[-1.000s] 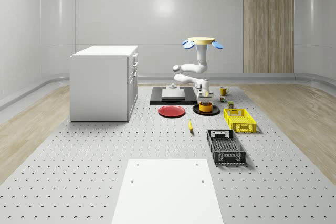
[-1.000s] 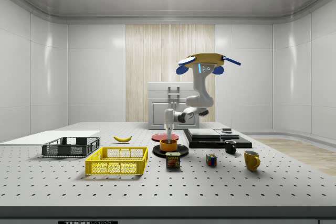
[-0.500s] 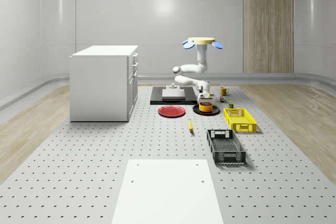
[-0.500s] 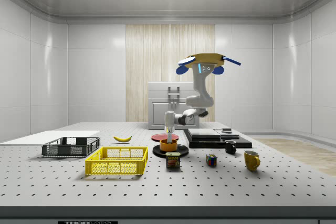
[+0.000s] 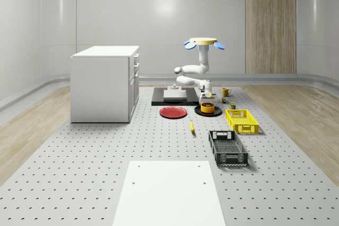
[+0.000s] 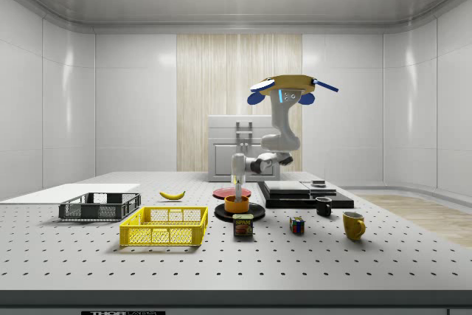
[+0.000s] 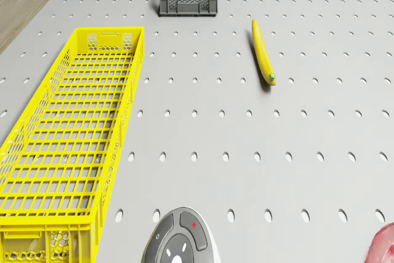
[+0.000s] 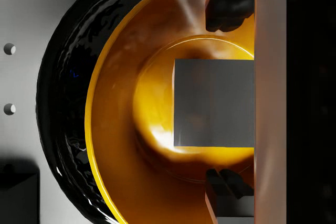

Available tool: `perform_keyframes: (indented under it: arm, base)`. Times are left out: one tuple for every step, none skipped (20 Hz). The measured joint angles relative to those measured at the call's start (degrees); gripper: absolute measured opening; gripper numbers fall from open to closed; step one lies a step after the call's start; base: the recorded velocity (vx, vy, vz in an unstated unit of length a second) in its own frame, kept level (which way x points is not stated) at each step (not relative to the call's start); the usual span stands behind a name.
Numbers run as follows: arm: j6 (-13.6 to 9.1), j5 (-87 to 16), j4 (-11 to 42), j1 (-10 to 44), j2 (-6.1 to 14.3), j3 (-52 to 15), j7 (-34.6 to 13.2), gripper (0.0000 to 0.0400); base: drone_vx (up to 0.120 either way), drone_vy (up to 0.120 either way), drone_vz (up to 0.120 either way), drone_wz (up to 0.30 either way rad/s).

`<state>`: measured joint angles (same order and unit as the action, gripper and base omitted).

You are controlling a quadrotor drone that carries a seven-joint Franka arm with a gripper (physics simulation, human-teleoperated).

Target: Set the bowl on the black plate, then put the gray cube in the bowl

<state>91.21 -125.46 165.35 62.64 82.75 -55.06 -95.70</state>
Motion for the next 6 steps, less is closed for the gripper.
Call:
perform_keyframes:
  arm:
    - [-0.3,0.4,0.3,-0.2,-0.1,-0.4,0.0,0.0393]
    - [-0.6,0.7,0.5,-0.3,-0.1,-0.8,0.0,0.0394]
    - [-0.8,1.0,0.6,-0.4,-0.2,-1.1,0.0,0.0395]
    - [-1.0,1.2,0.8,-0.5,-0.2,-1.3,0.0,0.0396]
    - [-1.1,1.4,0.9,-0.6,-0.3,-1.5,0.1,0.0397]
    - [-1.2,1.5,0.9,-0.6,-0.3,-1.6,0.1,0.0397]
  base:
    - [0.000,0.000,0.000,0.000]
    - [0.000,0.000,0.000,0.000]
    - [0.000,0.000,0.000,0.000]
    - [0.000,0.000,0.000,0.000]
    - [0.000,0.000,0.000,0.000]
    - [0.000,0.000,0.000,0.000]
